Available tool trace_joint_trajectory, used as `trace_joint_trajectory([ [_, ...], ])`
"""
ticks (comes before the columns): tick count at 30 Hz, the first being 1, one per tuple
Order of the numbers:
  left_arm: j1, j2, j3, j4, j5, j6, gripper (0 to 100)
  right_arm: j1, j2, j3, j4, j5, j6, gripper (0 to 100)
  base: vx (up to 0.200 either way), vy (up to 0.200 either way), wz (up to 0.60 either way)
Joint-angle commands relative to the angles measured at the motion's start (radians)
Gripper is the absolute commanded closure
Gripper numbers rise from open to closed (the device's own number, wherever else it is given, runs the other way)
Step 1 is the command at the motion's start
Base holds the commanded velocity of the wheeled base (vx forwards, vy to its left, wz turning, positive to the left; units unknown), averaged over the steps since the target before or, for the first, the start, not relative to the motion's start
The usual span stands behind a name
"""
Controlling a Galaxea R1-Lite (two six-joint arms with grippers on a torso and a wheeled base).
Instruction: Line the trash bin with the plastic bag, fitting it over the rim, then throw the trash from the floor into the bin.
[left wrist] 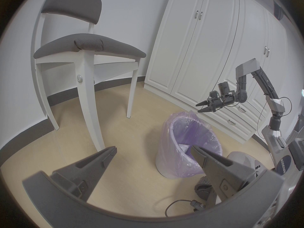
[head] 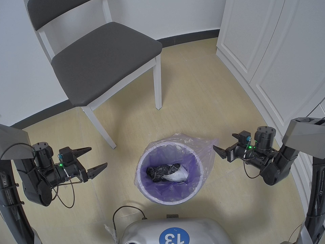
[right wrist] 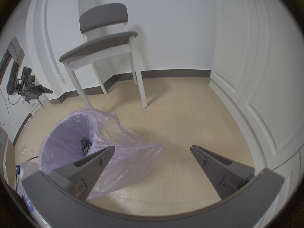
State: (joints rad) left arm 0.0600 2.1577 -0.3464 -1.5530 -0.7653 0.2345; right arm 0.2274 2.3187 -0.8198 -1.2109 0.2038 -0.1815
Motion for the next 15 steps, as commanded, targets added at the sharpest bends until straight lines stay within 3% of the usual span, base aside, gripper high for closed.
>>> trace_joint_trajectory([
  [1, 0.017, -0.025, 0.032, -0.018, 0.000, 0.003, 0, 0.004, 0.217, -0.398, 0.329, 0.000, -0.046, 0, 0.000, 0.000, 0.00],
  [9, 0.018, -0.065, 0.038, -0.018, 0.000, 0.005, 0, 0.016, 0.399, -0.808, 0.703, 0.002, -0.161, 0, 0.000, 0.000, 0.00],
  [15, 0.012, -0.058, 0.030, -0.018, 0.000, 0.005, 0, 0.062, 0.488, -1.032, 0.863, 0.011, -0.176, 0, 0.000, 0.000, 0.00],
])
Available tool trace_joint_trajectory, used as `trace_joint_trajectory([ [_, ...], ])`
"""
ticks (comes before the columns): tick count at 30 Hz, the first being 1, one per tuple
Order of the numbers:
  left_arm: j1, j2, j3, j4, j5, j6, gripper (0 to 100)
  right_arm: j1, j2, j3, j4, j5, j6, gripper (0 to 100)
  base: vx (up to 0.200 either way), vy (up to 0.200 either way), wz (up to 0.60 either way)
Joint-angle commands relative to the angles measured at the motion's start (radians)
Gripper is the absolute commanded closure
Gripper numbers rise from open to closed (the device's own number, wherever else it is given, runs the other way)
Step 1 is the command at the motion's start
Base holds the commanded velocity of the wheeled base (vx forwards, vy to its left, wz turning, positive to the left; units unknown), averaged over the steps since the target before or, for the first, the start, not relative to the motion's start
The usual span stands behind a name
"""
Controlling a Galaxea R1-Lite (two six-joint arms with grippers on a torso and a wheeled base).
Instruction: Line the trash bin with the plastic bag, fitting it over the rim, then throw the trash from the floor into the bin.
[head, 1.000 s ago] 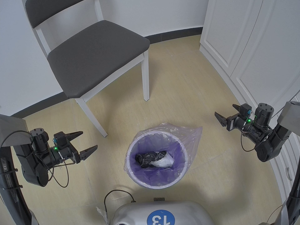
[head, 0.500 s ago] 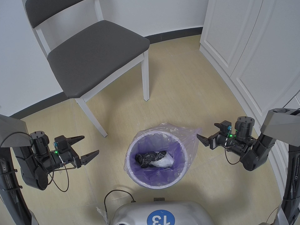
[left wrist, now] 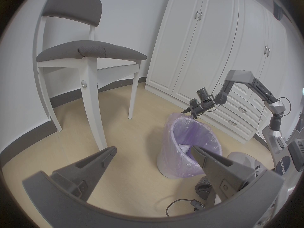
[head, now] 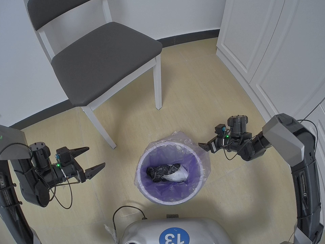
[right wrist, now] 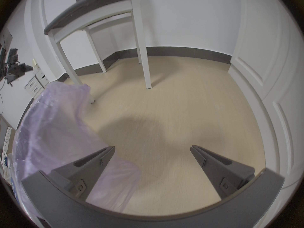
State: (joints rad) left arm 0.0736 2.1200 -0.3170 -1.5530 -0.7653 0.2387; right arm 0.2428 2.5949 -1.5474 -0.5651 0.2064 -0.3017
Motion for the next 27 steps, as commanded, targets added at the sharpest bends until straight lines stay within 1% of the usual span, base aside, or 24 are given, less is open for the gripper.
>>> trace_joint_trajectory([
  [1, -0.002, -0.017, 0.003, -0.018, 0.000, 0.001, 0, 0.056, 0.220, -0.322, 0.226, 0.008, -0.056, 0, 0.000, 0.000, 0.00],
  [5, -0.002, -0.015, 0.003, -0.018, 0.000, 0.001, 0, 0.087, 0.225, -0.336, 0.234, 0.008, -0.066, 0, 0.000, 0.000, 0.00],
  [11, -0.003, -0.006, 0.003, -0.018, 0.000, 0.001, 0, 0.095, 0.243, -0.355, 0.243, 0.008, -0.088, 0, 0.000, 0.000, 0.00],
  [15, -0.005, 0.006, 0.006, -0.018, 0.000, 0.001, 0, 0.072, 0.252, -0.401, 0.240, 0.008, -0.085, 0, 0.000, 0.000, 0.00],
  [19, -0.008, 0.006, 0.010, -0.018, 0.000, 0.001, 0, 0.020, 0.234, -0.422, 0.232, 0.008, -0.076, 0, 0.000, 0.000, 0.00],
  [24, -0.014, 0.005, 0.010, -0.018, 0.000, 0.001, 0, -0.034, 0.154, -0.385, 0.229, 0.008, -0.053, 0, 0.000, 0.000, 0.00],
  [27, -0.015, -0.005, 0.010, -0.018, 0.000, 0.002, 0, -0.059, 0.080, -0.332, 0.228, 0.008, -0.014, 0, 0.000, 0.000, 0.00],
])
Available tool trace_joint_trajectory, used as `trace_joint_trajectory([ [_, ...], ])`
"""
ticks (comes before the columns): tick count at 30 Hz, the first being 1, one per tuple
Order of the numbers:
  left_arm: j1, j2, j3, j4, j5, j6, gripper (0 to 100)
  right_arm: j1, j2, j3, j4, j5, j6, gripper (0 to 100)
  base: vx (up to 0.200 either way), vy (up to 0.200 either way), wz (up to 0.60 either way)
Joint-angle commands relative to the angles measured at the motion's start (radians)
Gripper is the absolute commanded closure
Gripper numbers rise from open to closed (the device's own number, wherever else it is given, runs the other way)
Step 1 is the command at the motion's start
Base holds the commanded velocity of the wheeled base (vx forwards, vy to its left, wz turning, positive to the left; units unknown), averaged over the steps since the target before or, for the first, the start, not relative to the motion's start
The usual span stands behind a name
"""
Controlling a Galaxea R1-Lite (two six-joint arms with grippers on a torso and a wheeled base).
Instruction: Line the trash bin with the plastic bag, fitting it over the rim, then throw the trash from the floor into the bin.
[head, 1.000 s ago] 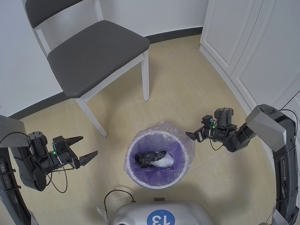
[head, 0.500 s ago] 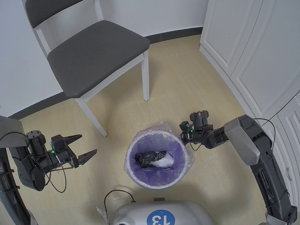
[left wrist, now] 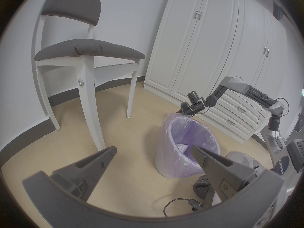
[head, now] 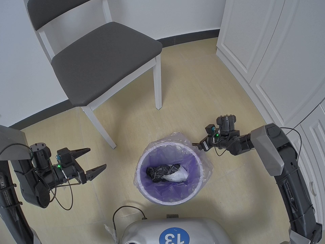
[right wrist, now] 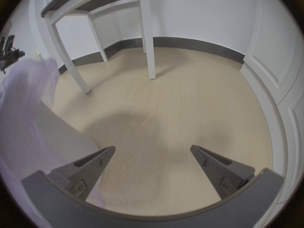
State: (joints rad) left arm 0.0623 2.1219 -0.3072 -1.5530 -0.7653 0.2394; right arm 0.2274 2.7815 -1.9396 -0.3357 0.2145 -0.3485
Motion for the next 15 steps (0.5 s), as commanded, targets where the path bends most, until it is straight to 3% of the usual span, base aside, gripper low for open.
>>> trace_joint_trajectory([
  [1, -0.004, -0.010, 0.002, -0.018, 0.000, 0.000, 0, -0.053, -0.128, 0.082, -0.003, 0.000, 0.040, 0, 0.000, 0.000, 0.00],
  [7, -0.003, -0.033, 0.042, -0.018, 0.000, 0.001, 0, -0.085, -0.289, 0.381, -0.114, 0.033, 0.013, 0, 0.000, 0.000, 0.00],
  [11, -0.003, -0.046, 0.073, -0.018, 0.000, 0.001, 0, -0.085, -0.379, 0.640, -0.247, 0.045, -0.087, 0, 0.000, 0.000, 0.00],
  [15, 0.001, -0.060, 0.097, -0.018, -0.002, 0.001, 0, -0.086, -0.415, 0.752, -0.374, 0.080, -0.109, 0, 0.000, 0.000, 0.00],
])
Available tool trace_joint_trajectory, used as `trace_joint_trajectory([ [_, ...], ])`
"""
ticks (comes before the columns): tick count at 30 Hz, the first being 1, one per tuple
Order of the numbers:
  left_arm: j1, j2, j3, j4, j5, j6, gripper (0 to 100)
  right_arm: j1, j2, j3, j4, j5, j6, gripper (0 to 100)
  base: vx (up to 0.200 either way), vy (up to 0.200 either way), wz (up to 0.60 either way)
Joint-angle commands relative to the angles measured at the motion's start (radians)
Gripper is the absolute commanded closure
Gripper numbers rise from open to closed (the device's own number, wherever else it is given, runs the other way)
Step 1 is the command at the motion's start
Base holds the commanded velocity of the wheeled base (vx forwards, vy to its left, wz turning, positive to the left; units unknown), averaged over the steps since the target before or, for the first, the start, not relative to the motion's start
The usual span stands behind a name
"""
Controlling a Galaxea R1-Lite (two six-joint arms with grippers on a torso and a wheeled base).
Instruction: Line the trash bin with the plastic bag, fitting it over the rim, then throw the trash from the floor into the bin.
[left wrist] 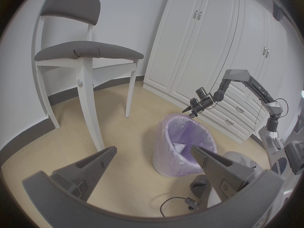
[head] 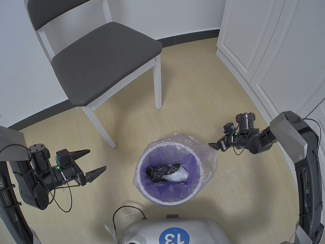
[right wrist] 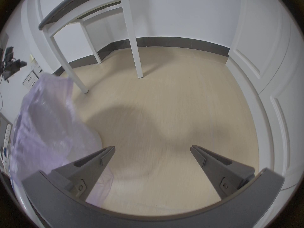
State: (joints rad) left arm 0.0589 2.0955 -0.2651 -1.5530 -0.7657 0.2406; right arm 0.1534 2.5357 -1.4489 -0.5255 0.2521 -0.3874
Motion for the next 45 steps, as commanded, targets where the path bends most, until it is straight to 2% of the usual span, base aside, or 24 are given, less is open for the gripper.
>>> trace_joint_trajectory([
  [1, 0.005, -0.035, 0.061, -0.018, -0.001, 0.000, 0, -0.017, -0.170, 0.260, -0.211, 0.042, -0.059, 0, 0.000, 0.000, 0.00],
  [5, 0.009, -0.042, 0.073, -0.018, -0.001, 0.000, 0, -0.060, -0.193, 0.249, -0.228, 0.053, -0.033, 0, 0.000, 0.000, 0.00],
  [8, 0.009, -0.043, 0.083, -0.018, -0.001, 0.000, 0, -0.063, -0.204, 0.251, -0.229, 0.056, -0.033, 0, 0.000, 0.000, 0.00],
  [14, 0.002, -0.040, 0.089, -0.018, -0.001, 0.000, 0, -0.048, -0.224, 0.317, -0.241, 0.087, -0.096, 0, 0.000, 0.000, 0.00],
  [17, 0.004, -0.040, 0.093, -0.018, -0.001, 0.000, 0, -0.051, -0.229, 0.335, -0.237, 0.124, -0.102, 0, 0.000, 0.000, 0.00],
  [18, 0.005, -0.042, 0.099, -0.018, -0.003, 0.000, 0, -0.057, -0.232, 0.389, -0.243, 0.226, -0.130, 0, 0.000, 0.000, 0.00],
  [19, 0.005, -0.042, 0.101, -0.018, -0.003, 0.000, 0, -0.058, -0.235, 0.426, -0.248, 0.296, -0.163, 0, 0.000, 0.000, 0.00],
  [20, 0.007, -0.042, 0.101, -0.018, -0.003, 0.000, 0, -0.058, -0.239, 0.449, -0.249, 0.335, -0.199, 0, 0.000, 0.000, 0.00],
  [21, 0.007, -0.042, 0.101, -0.018, -0.003, 0.000, 0, -0.060, -0.235, 0.472, -0.241, 0.372, -0.274, 0, 0.000, 0.000, 0.00],
  [23, 0.007, -0.042, 0.099, -0.018, -0.003, 0.000, 0, -0.057, -0.218, 0.476, -0.226, 0.375, -0.353, 0, 0.000, 0.000, 0.00],
  [26, 0.004, -0.043, 0.103, -0.018, -0.003, 0.002, 0, -0.035, -0.178, 0.476, -0.171, 0.375, -0.381, 0, 0.000, 0.000, 0.00],
  [33, 0.005, -0.043, 0.110, -0.018, -0.004, 0.002, 0, -0.011, -0.129, 0.467, -0.143, 0.378, -0.413, 0, 0.000, 0.000, 0.00],
  [45, 0.010, -0.042, 0.118, -0.018, -0.004, 0.002, 0, 0.058, -0.071, 0.326, -0.034, 0.378, -0.415, 0, 0.000, 0.000, 0.00],
])
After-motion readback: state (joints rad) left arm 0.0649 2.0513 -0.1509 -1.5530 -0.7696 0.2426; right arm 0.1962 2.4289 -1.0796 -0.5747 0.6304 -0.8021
